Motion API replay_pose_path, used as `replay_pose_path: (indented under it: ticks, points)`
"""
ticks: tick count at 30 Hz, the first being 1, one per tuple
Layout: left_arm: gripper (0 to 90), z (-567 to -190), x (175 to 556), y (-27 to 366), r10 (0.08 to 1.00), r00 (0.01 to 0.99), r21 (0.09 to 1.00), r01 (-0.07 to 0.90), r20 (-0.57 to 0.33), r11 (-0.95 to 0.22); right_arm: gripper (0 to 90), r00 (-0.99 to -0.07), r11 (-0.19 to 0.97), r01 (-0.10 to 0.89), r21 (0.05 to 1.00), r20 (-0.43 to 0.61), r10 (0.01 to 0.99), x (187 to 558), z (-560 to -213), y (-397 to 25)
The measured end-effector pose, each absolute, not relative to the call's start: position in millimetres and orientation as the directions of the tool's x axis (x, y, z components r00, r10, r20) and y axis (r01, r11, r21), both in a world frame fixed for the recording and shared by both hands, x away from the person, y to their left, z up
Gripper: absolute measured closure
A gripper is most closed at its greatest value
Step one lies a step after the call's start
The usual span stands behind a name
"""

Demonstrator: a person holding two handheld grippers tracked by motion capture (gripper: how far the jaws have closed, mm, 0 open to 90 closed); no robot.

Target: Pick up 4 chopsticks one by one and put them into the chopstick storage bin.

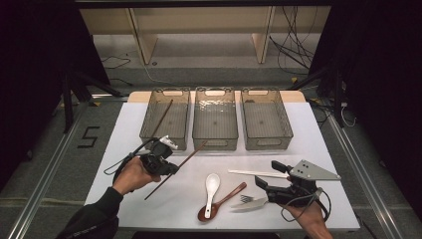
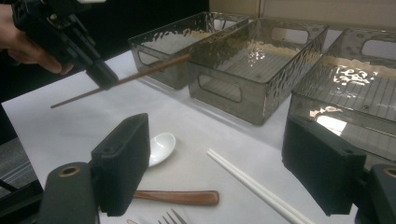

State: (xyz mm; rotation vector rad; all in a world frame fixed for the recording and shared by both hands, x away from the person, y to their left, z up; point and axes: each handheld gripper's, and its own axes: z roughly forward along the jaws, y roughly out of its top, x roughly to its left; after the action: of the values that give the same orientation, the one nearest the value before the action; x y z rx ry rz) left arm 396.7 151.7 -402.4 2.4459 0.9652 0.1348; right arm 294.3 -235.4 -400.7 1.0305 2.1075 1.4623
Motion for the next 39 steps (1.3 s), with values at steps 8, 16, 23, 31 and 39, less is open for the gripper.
replay_pose_path:
  ticks: [8,16,23,31,39]
  points:
    - [84.1,-386.0,412.4,161.6,0.689,0.721,0.546,0.609,-0.079,-0.575,24.6,-0.661,0.192,0.353,0.916,0.099,0.744,294.5,-400.9,-235.5]
    - [84.1,-372.3,428.0,170.0,0.708,0.704,0.584,0.6,-0.06,-0.547,24.6,-0.661,0.191,0.354,0.916,0.101,0.744,294.4,-400.9,-235.6]
    - [84.0,-357.9,441.1,178.5,0.735,0.677,0.62,0.598,-0.05,-0.508,24.6,-0.66,0.187,0.355,0.916,0.104,0.744,294.4,-400.8,-235.9]
    - [84.1,-354.0,455.1,187.7,0.761,0.647,0.629,0.611,-0.049,-0.48,24.6,-0.659,0.187,0.354,0.916,0.103,0.745,294.2,-400.6,-235.9]
    - [84.1,-338.0,471.0,194.0,0.785,0.62,0.657,0.6,-0.02,-0.457,24.6,-0.659,0.187,0.354,0.916,0.103,0.745,294.4,-400.7,-236.0]
